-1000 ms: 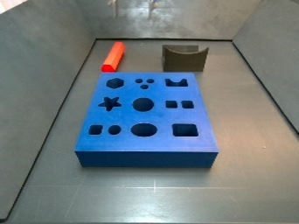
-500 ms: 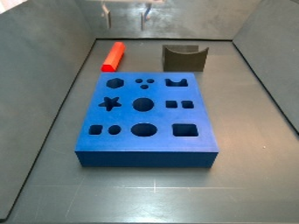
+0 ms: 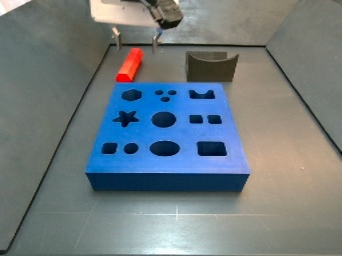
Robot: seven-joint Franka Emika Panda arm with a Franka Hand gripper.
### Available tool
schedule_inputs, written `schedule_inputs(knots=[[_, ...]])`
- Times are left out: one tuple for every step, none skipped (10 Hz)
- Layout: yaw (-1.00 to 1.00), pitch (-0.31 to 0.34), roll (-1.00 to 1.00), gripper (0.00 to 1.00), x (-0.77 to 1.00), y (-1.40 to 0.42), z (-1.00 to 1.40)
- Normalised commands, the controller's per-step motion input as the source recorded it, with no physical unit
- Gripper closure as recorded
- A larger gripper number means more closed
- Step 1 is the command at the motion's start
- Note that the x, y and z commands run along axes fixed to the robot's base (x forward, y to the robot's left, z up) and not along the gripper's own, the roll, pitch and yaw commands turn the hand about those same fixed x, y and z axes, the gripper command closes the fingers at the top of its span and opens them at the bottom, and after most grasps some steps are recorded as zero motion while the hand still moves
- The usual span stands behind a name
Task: Pick up the hexagon object. Move up. Place the hexagon object on the fixture. Regrasp the hexagon object. Move to above the board. Insert the hexagon object.
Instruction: Pick up the hexagon object.
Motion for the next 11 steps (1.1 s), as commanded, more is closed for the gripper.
schedule_inputs(knots=[[0.00,0.000,0.00,0.00,0.00,0.00,0.00],[-0.01,-0.034,0.07,0.00,-0.17,-0.18,-0.43],[-0.10,0.000,0.09,0.00,-0.13,-0.11,-1.00],[-0.11,-0.090,-0.04,0.00,-0.39,0.04,-0.80],[0.00,0.000,-0.06,0.00,0.00,0.05,-0.08],[0.00,0.036,0.02,0.00,0.00,0.00,-0.02],[0.00,0.114,0.13,1.00,-0.25,0.10,-0.16],[0.00,-0.023,0.00,1.00,0.00,-0.01,-0.02],[0.00,0.000,0.00,1.00,0.00,0.00,0.00],[0.00,0.000,0.00,1.00,0.00,0.00,0.00],[0.00,0.000,0.00,1.00,0.00,0.00,0.00]])
